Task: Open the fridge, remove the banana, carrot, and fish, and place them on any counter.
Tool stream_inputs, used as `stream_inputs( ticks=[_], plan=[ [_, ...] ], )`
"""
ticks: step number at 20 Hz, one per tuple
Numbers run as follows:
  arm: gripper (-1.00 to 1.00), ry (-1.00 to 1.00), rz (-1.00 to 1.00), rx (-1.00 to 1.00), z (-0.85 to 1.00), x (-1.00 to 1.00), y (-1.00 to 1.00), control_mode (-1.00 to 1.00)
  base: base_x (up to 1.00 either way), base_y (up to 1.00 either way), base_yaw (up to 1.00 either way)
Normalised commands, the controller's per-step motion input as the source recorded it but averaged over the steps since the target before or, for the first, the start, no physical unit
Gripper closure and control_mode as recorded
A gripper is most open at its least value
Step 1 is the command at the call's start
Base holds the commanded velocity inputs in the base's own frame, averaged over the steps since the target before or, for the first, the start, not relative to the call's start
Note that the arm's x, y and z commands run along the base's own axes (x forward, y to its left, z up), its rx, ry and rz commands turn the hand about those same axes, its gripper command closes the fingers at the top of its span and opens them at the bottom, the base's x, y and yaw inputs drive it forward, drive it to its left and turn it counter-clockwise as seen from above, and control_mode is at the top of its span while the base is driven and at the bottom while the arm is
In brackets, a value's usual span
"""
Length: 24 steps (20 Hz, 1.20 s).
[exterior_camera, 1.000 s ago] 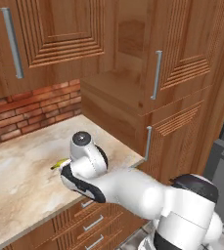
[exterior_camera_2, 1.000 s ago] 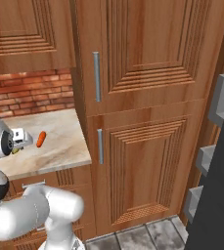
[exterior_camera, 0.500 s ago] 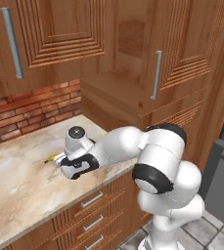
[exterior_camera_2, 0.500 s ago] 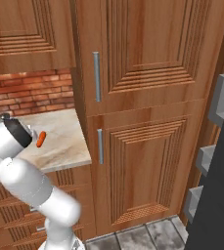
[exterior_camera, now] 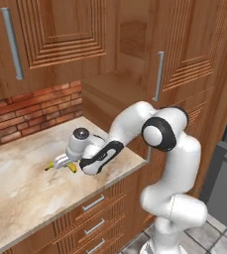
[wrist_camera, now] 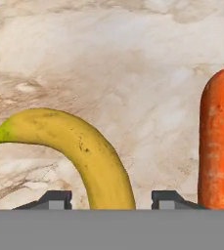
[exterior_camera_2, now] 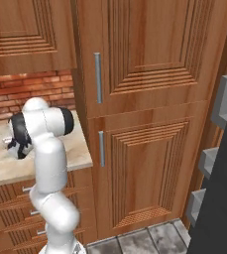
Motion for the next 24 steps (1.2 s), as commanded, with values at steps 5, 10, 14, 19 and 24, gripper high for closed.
stream_inputs(
  ticks=[5, 10, 14, 19, 24],
  plan=[
    [-1.0, -0.21, -0.03, 0.0, 0.18, -0.42, 0.0, -1.0, 0.0, 0.0, 0.0],
    [-1.0, -0.33, -0.04, 0.0, 0.78, -0.73, 0.0, -1.0, 0.0, 0.0, 0.0],
    [-1.0, -0.28, -0.07, 0.06, 1.0, -0.38, 0.0, -1.0, 0.0, 0.0, 0.0],
    [-1.0, -0.19, -0.05, 0.1, 1.0, -0.29, -0.08, -1.0, 0.0, 0.0, 0.0],
    [-1.0, -0.03, -0.02, 0.04, 1.0, -0.32, -0.15, -1.0, 0.0, 0.0, 0.0]
  ],
)
